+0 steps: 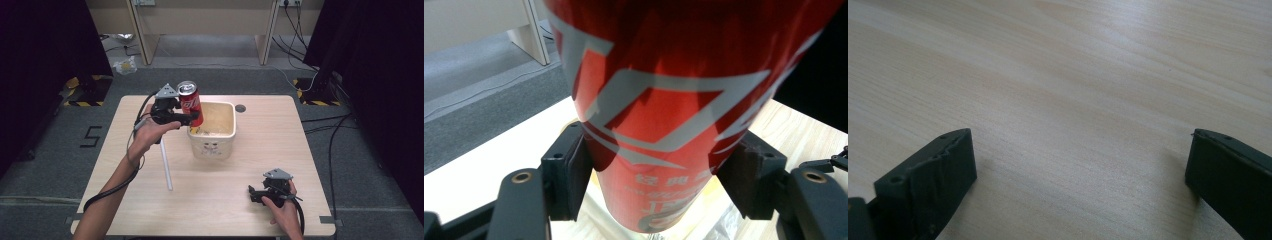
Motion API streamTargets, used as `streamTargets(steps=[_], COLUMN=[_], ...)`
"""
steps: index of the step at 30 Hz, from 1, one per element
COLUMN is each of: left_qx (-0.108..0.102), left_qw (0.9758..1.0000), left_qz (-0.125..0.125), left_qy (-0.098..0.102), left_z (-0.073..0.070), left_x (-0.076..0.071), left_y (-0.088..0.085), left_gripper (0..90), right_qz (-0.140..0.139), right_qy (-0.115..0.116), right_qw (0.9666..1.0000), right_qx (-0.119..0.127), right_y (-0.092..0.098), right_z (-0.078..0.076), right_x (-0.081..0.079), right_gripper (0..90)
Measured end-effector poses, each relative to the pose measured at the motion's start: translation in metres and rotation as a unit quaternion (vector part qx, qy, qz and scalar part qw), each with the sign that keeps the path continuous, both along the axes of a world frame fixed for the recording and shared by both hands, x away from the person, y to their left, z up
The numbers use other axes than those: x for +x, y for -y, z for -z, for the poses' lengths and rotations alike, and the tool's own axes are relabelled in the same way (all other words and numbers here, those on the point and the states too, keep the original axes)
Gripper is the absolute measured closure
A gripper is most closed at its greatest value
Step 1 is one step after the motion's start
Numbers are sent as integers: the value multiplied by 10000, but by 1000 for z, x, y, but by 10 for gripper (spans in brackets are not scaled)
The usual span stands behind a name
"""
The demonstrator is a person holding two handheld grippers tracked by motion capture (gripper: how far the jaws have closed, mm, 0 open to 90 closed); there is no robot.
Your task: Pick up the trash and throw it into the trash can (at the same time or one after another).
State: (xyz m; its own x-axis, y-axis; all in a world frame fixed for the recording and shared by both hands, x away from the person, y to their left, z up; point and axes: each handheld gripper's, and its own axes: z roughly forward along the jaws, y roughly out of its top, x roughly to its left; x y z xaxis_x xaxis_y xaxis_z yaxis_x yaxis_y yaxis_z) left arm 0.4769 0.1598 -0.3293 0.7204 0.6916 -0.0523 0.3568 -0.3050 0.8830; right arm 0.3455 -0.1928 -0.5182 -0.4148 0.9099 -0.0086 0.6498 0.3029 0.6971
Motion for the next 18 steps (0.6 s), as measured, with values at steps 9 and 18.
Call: streamTargets(steps=[9,18], left_qx=[57,183], left_qw=[10000,9998], left_qz=[70,-7], left_qy=[-38,-90], left_z=[7,21], left_x=[6,14], left_y=[17,25], left_gripper=[342,340], right_qz=[-1,0], right_qy=[14,23], right_qw=[10000,10000], right_qx=[-6,-4], right_y=[0,0], right_z=[0,0], right_x=[0,0], right_gripper=[3,3])
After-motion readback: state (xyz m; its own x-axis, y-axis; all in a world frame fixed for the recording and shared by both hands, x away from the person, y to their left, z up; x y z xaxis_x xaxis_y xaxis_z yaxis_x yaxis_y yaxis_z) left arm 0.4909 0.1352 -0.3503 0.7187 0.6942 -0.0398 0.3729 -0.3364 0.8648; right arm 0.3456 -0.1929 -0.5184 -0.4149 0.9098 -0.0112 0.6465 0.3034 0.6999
